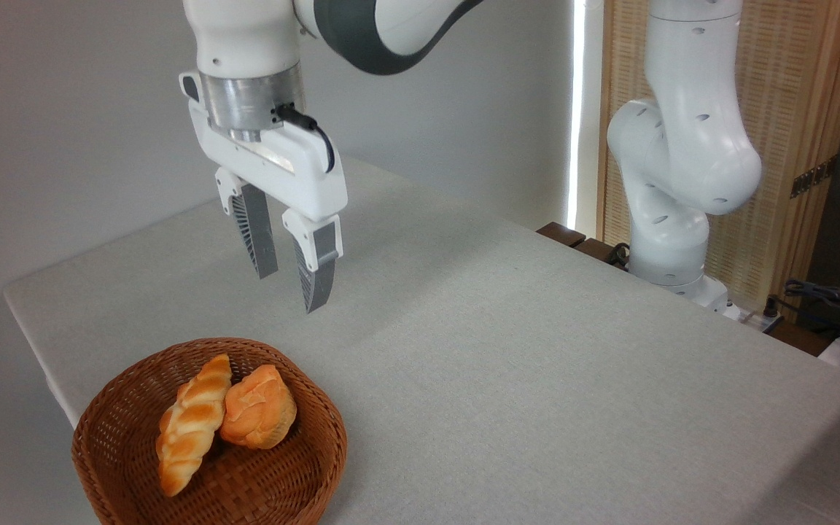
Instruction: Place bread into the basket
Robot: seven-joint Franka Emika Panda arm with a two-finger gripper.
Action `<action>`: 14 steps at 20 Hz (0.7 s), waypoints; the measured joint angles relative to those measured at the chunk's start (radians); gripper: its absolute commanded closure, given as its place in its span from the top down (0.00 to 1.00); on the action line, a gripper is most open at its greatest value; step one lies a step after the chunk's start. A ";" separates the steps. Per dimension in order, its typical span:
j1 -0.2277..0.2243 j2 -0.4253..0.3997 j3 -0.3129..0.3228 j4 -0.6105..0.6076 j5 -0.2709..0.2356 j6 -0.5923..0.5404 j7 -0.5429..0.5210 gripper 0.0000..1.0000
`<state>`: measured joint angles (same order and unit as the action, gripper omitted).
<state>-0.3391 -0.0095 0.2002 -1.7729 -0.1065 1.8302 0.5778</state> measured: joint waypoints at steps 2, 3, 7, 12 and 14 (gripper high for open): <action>-0.001 -0.009 0.000 0.000 0.000 -0.003 0.000 1.00; -0.001 -0.011 0.000 0.000 0.000 -0.003 -0.001 1.00; 0.001 -0.023 0.005 0.005 0.001 -0.003 -0.005 1.00; 0.058 -0.035 -0.011 0.007 0.002 -0.003 -0.009 1.00; 0.127 -0.038 -0.070 0.007 0.002 -0.003 -0.009 1.00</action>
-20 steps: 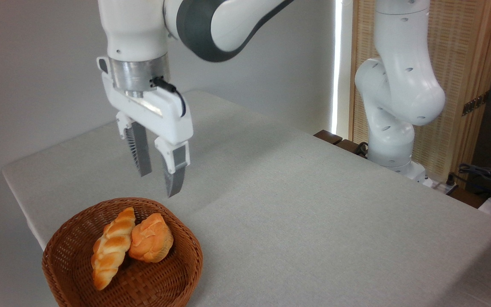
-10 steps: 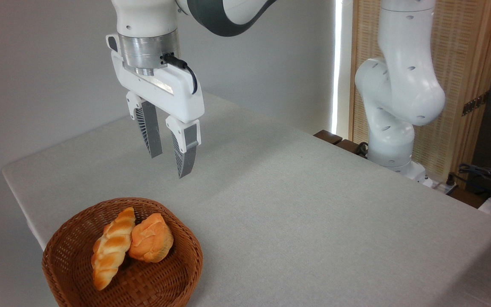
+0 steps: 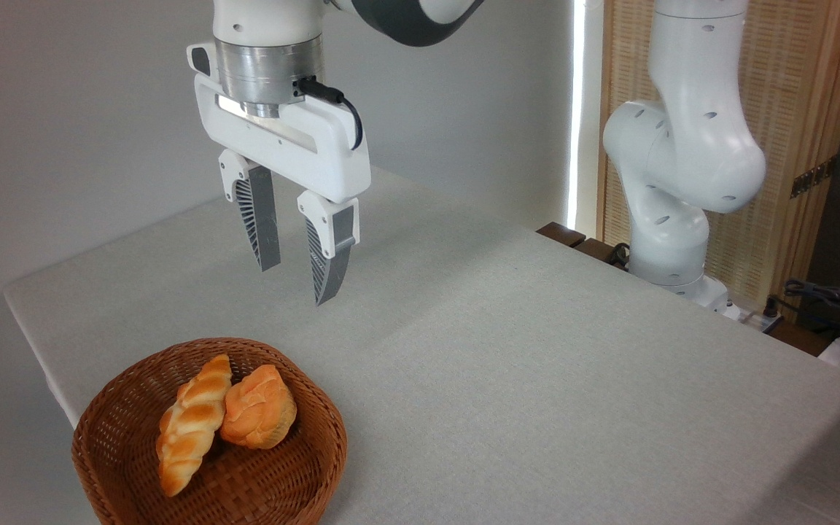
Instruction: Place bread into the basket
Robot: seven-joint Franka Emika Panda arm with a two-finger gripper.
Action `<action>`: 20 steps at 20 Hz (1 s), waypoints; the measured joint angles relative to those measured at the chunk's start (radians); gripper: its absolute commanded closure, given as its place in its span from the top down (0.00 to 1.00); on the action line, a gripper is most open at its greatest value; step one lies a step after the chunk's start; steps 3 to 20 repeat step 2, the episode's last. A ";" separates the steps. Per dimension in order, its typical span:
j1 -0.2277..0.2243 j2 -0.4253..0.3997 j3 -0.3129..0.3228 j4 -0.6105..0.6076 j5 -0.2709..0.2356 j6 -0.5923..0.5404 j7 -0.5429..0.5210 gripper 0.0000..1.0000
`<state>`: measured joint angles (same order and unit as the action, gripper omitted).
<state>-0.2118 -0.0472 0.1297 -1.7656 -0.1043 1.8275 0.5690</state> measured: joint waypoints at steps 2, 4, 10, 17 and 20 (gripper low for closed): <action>0.051 -0.002 -0.056 0.000 0.000 0.000 0.000 1.00; 0.051 -0.002 -0.056 0.000 0.000 0.000 0.000 1.00; 0.051 -0.002 -0.056 0.000 0.000 0.000 0.000 1.00; 0.051 -0.002 -0.056 0.000 0.000 0.000 0.000 1.00; 0.051 -0.002 -0.056 0.000 0.000 0.000 0.000 1.00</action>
